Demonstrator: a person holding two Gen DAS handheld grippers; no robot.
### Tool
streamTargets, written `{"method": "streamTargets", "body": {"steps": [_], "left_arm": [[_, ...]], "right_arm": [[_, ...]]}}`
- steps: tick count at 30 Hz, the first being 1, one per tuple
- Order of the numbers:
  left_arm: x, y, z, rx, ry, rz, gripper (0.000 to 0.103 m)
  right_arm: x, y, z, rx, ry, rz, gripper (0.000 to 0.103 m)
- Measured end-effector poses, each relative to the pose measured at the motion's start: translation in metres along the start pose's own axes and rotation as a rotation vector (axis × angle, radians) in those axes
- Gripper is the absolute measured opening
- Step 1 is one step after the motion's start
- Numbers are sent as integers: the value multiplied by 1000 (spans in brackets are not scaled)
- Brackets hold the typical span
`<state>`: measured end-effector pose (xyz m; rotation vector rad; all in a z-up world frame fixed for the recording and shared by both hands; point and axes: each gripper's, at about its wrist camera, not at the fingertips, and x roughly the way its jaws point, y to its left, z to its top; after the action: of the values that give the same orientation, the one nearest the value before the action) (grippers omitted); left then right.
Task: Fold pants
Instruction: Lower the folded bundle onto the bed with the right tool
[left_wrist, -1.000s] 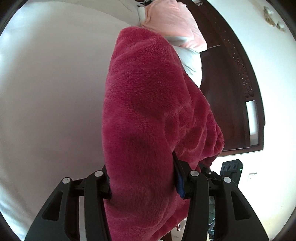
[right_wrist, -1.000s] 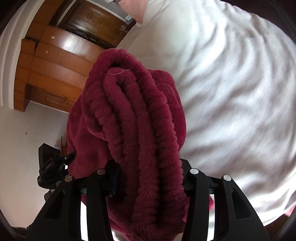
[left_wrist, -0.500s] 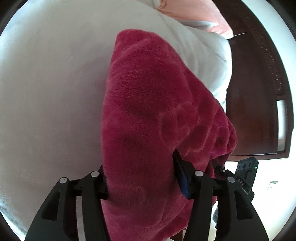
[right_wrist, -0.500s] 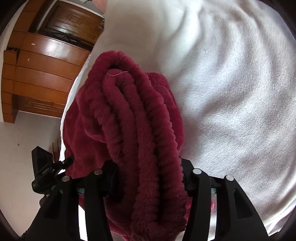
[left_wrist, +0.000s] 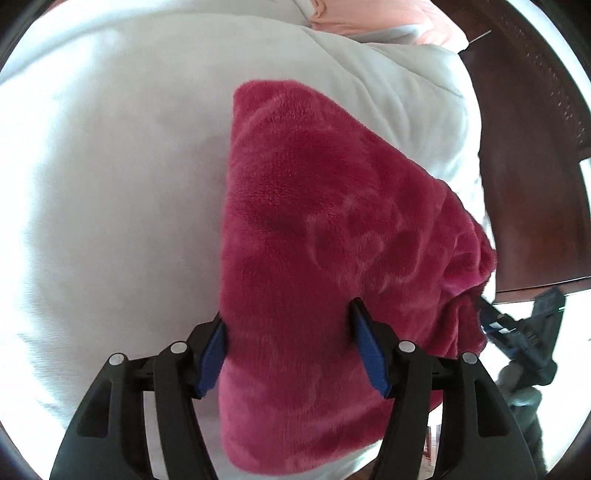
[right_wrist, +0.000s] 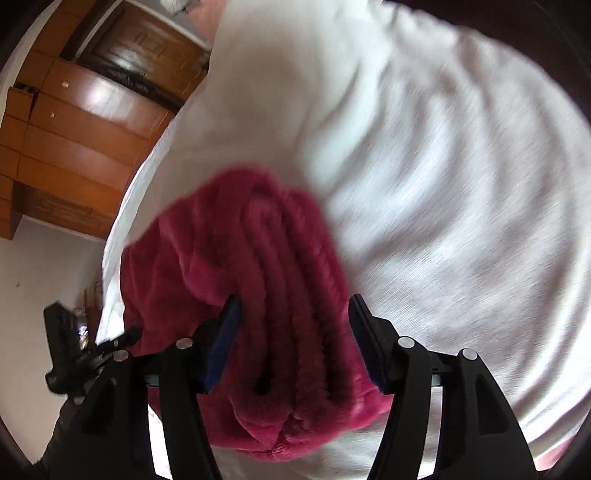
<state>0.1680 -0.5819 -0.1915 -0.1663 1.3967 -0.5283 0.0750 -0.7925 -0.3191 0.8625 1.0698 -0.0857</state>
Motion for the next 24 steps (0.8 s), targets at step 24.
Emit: {"method": "streamTargets", "body": {"steps": [24], "left_arm": [[5, -60, -57, 330, 19, 188, 73]], "right_arm": [[59, 36, -12, -178, 59, -106, 50]]}}
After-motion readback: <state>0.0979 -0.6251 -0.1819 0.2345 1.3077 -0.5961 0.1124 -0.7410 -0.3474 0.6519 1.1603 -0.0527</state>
